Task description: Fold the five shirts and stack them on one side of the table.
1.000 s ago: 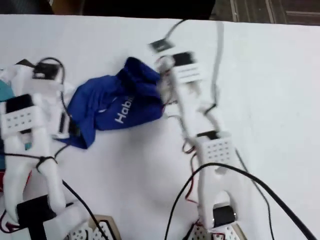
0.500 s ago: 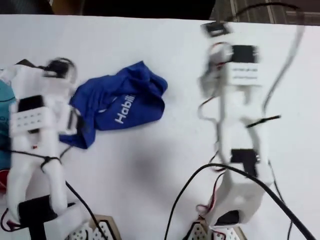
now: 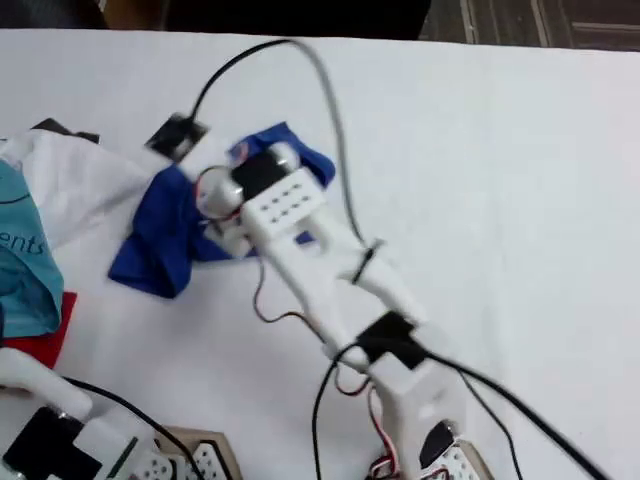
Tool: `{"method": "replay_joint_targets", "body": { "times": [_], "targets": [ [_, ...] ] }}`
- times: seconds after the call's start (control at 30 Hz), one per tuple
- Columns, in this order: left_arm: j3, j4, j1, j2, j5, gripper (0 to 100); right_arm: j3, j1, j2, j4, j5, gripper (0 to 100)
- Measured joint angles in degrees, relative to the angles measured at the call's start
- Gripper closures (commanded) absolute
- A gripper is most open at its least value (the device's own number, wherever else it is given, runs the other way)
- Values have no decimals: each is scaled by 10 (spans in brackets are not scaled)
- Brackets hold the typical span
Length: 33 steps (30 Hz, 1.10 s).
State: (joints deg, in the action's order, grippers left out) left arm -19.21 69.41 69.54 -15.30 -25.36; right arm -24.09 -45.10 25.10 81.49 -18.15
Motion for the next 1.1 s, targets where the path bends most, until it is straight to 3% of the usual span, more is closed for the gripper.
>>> {"method": "replay_joint_targets", "body": {
  "times": [0.2, 0.43, 0.5, 0.57, 0.6, 0.67, 0.9, 1.1],
  "targets": [
    [-38, -11, 64, 0, -48, 722, -66, -58, 110, -45, 0, 741],
    [-45, -8, 72, 0, -60, 722, -199, -36, 287, -47, 0, 747],
    [-45, -4, 72, 0, -60, 722, -247, -19, 320, -30, -1, 805],
    [-47, 1, 62, 0, -60, 722, -295, -2, 344, -3, -1, 947],
    [-47, 4, 55, 0, -60, 722, -321, 11, 353, 15, -1, 998],
    [-47, 13, 33, 0, -60, 722, -367, 45, 364, 50, -1, 957],
    [-47, 37, -80, 0, -60, 722, -514, 191, 369, 158, -1, 978],
    [-47, 37, -171, 0, -60, 722, -462, 303, 290, 166, -1, 978]
  ]
}}
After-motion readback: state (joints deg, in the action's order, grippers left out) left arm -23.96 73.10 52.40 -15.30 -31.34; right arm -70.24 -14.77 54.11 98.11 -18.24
